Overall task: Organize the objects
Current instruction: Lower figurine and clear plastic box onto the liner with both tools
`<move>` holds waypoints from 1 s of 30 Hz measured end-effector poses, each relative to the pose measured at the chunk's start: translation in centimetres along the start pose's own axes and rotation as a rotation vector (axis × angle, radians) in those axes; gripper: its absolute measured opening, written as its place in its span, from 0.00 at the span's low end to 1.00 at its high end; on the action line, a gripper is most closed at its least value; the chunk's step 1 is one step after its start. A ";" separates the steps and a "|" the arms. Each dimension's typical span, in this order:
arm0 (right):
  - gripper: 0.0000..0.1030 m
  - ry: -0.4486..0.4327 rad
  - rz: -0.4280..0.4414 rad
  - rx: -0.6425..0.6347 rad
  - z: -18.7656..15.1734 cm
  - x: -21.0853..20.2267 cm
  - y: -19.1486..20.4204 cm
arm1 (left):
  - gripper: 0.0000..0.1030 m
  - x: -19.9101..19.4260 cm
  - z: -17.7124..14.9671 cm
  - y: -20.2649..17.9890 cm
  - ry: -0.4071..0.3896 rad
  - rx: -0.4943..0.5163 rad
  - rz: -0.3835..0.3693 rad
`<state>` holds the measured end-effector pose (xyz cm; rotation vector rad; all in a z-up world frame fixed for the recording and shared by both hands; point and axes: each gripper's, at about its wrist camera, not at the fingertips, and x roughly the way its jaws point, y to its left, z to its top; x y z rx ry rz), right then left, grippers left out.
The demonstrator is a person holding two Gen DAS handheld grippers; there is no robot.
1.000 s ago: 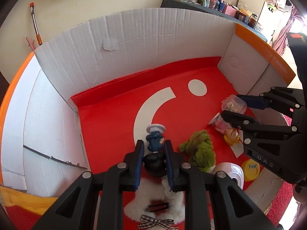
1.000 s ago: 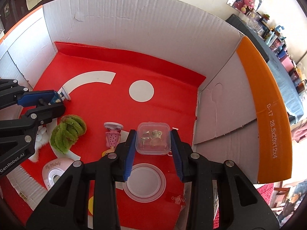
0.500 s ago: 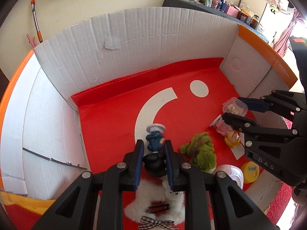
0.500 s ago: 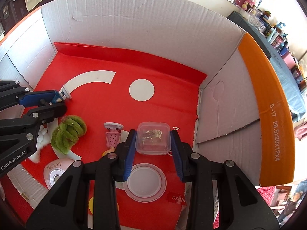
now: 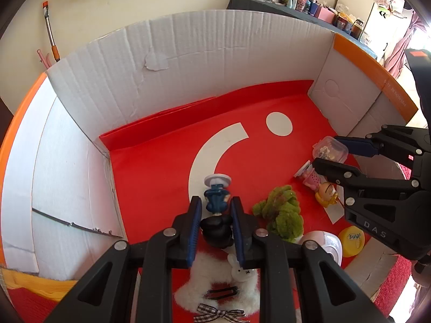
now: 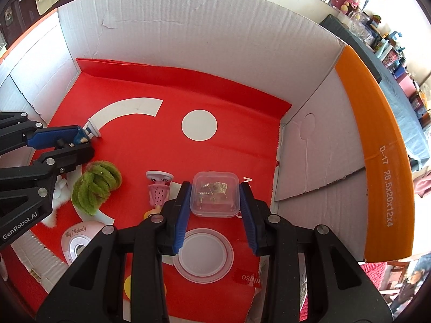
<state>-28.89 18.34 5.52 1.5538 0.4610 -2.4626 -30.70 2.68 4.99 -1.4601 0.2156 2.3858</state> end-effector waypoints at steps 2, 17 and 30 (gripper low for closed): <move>0.33 0.000 0.001 0.000 0.0 0.1 0.1 | 0.23 0.0 0.1 -0.1 0.000 -0.001 -0.001; 0.33 0.000 -0.001 0.005 -0.2 0.9 0.7 | 0.29 -0.2 0.0 -0.1 -0.002 -0.001 0.003; 0.34 -0.005 0.002 0.014 -0.2 1.6 1.2 | 0.30 0.2 0.7 -0.7 -0.016 0.004 0.012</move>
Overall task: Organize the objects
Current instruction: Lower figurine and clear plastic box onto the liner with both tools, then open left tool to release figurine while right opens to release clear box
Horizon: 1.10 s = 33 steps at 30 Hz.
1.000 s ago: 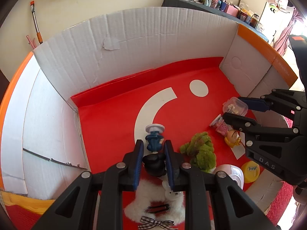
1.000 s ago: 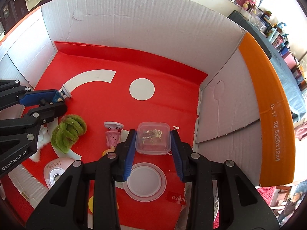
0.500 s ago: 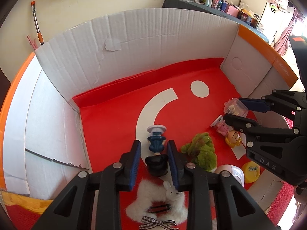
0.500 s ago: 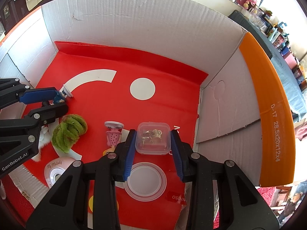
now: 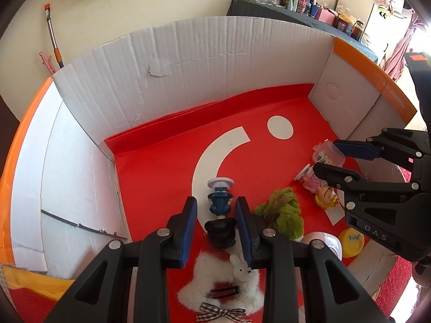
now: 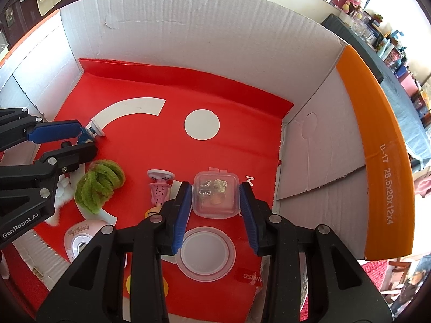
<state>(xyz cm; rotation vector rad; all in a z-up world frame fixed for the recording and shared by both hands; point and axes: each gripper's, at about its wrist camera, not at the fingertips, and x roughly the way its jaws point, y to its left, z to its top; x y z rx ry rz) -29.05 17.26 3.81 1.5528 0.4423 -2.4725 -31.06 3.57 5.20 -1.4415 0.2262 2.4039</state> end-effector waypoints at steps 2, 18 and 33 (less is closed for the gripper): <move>0.34 -0.001 0.003 0.005 0.0 0.0 0.1 | 0.30 0.0 0.0 0.0 -0.001 0.000 0.000; 0.36 -0.068 0.009 0.036 -1.3 -3.0 0.4 | 0.30 -2.8 -0.3 -0.8 -0.053 -0.007 0.002; 0.59 -0.251 0.030 0.031 -3.8 -10.1 1.4 | 0.50 -9.6 -3.4 -2.1 -0.220 -0.020 0.020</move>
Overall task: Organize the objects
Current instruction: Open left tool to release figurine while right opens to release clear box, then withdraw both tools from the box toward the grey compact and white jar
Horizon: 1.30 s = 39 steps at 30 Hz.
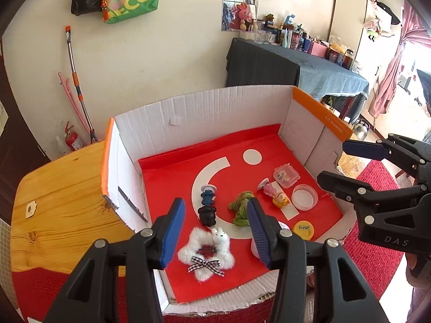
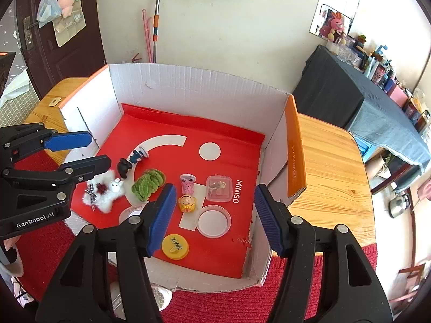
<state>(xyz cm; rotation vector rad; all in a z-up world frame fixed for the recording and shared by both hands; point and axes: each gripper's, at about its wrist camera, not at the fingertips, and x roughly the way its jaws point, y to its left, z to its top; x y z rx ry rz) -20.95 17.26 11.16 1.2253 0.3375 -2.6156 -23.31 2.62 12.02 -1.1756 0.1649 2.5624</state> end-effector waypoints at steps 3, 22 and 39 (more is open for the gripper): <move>0.63 -0.040 0.010 -0.004 0.0 -1.2 -0.4 | 0.56 -1.5 -0.6 -0.3 -0.048 -0.001 0.020; 0.83 -0.273 0.044 0.040 -3.9 -9.1 -0.7 | 0.79 -7.4 -5.8 -1.6 -0.247 -0.083 0.071; 0.94 -0.318 0.051 0.125 -10.6 -8.7 -1.1 | 0.92 -7.9 -11.7 -2.4 -0.276 -0.162 0.130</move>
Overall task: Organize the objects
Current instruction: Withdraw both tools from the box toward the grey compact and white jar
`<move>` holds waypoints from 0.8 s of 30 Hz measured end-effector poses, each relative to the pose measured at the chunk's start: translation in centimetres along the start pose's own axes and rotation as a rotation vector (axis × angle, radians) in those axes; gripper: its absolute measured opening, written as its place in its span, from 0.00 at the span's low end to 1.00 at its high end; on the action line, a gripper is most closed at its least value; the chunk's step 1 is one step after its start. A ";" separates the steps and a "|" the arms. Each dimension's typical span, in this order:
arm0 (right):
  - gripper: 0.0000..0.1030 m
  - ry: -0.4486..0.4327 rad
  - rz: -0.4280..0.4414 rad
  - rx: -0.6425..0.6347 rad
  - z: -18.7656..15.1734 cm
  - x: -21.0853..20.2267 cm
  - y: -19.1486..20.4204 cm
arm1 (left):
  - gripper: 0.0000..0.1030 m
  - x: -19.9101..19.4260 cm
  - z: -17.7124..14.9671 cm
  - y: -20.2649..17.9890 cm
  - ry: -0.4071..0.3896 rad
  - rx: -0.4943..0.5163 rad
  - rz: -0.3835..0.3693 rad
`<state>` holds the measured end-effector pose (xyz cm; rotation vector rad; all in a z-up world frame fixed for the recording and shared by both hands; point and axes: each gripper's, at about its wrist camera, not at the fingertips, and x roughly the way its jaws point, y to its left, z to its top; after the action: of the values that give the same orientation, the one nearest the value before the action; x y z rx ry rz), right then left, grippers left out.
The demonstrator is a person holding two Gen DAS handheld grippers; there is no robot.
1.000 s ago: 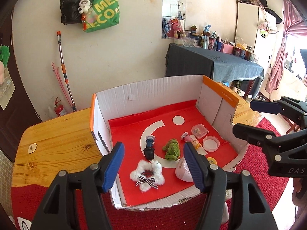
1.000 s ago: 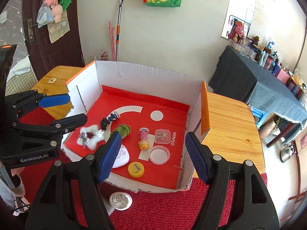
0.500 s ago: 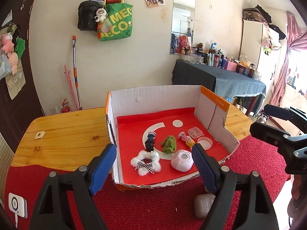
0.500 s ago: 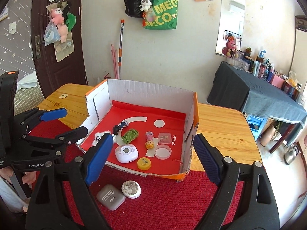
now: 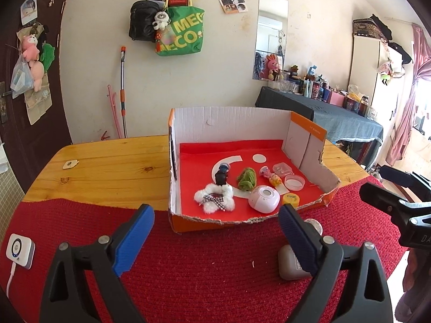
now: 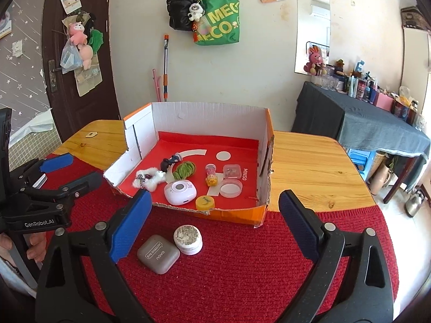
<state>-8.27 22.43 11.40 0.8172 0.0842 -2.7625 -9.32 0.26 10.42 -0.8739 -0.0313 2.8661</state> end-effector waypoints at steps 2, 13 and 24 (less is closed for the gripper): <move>0.94 0.010 0.005 0.028 -0.9 0.2 -0.4 | 0.92 0.3 -0.8 0.0 0.021 -0.012 -0.006; 0.94 0.112 -0.036 0.084 -6.1 2.5 -1.5 | 0.92 2.4 -5.1 -1.2 0.114 -0.014 0.004; 0.94 0.161 -0.042 0.116 -7.8 3.3 -2.3 | 0.92 3.2 -6.2 -2.1 0.159 -0.010 -0.007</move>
<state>-7.43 24.89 2.98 1.0786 -0.0293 -2.7576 -8.23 2.62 3.66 -1.0978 -0.0307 2.7830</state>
